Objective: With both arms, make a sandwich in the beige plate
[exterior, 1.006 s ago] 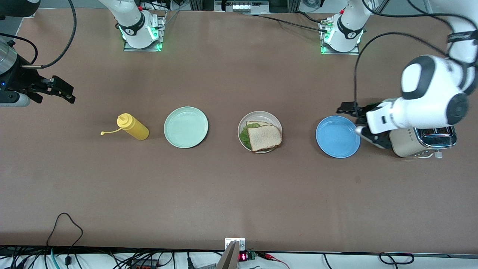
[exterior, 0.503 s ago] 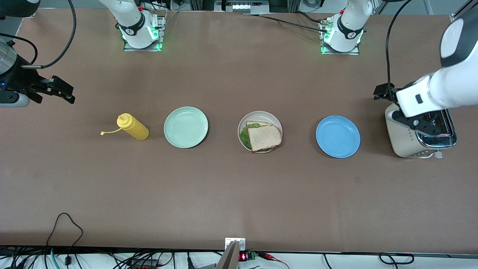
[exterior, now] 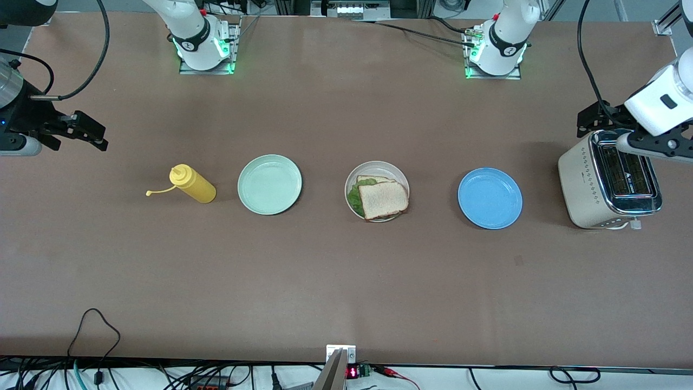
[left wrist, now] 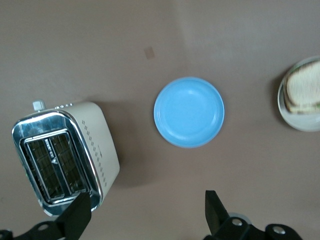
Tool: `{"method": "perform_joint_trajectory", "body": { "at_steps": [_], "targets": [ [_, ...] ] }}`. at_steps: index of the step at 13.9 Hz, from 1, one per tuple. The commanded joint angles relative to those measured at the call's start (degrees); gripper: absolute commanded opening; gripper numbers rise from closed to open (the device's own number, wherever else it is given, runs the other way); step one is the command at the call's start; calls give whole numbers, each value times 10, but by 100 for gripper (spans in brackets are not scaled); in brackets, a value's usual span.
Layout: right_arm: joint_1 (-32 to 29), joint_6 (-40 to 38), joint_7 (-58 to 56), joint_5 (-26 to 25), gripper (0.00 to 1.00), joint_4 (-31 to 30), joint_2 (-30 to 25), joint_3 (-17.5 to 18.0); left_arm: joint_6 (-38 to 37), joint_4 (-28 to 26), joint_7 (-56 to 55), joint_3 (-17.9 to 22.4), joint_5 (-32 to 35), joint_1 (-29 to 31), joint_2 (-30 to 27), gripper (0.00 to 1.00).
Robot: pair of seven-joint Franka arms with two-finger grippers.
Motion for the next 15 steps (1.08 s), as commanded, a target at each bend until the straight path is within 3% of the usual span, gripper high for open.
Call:
{"method": "perform_joint_trajectory", "body": {
  "at_steps": [1,15],
  "targets": [
    [-8,-5,4,3,100,7,-4,5,34,-59,-17,12,-12,-11,-43,100],
    [-11,-3,-2,18,100,-1,-12,0,9,-38,-22,4,-45,-7,-39,100]
  ]
}}
